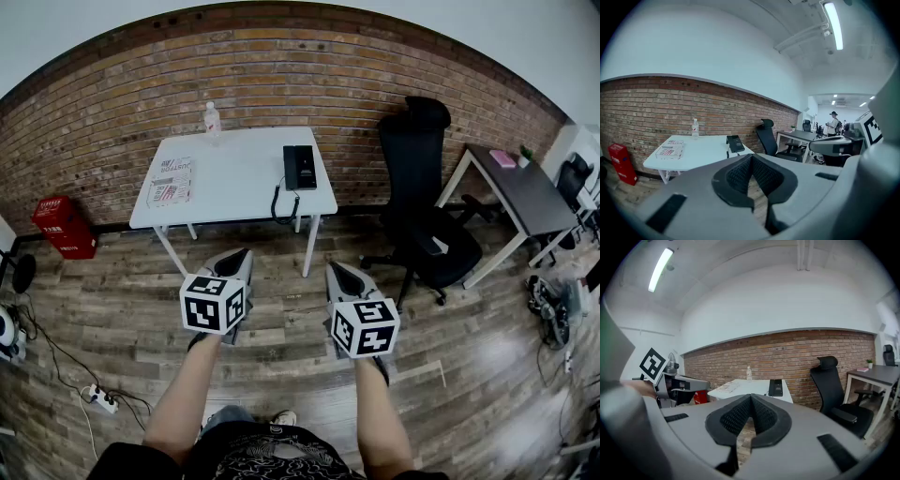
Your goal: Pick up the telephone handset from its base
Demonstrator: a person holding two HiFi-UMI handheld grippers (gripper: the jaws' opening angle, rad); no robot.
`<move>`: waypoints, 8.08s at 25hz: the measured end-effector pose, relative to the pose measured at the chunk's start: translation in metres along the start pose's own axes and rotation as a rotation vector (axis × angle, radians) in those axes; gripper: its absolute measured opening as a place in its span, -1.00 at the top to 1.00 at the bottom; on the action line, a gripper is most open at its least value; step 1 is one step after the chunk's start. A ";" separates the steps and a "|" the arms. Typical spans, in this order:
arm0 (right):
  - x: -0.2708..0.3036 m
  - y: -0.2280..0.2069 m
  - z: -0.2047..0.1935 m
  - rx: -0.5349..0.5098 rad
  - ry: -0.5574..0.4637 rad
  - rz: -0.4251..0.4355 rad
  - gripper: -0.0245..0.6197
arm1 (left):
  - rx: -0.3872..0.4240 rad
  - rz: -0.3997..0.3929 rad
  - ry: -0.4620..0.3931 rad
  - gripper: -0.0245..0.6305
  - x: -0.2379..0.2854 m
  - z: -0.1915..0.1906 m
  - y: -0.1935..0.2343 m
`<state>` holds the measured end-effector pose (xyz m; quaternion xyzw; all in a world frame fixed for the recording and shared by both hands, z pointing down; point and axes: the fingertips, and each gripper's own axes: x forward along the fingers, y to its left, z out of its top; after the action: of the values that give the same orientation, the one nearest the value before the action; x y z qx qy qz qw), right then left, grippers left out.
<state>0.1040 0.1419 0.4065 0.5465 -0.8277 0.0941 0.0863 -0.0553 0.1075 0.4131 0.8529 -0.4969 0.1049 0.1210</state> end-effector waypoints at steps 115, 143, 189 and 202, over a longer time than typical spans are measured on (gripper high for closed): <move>0.498 -0.258 0.060 -0.022 0.182 0.093 0.92 | -0.588 -0.565 0.338 0.40 0.530 -0.013 0.185; 0.536 -0.272 0.048 -0.014 0.203 0.175 0.92 | -0.773 -0.654 0.353 0.67 0.545 -0.009 0.179; 0.519 -0.076 0.085 -0.098 0.148 0.479 0.92 | -0.805 -0.363 -0.067 0.70 0.354 0.059 0.269; 0.490 0.029 0.095 -0.156 0.112 0.626 0.92 | -0.752 -0.126 -0.199 0.70 0.231 0.058 0.309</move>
<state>-0.1160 -0.3062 0.4328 0.2513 -0.9541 0.0822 0.1404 -0.2101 -0.2475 0.4586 0.7838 -0.4567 -0.1752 0.3826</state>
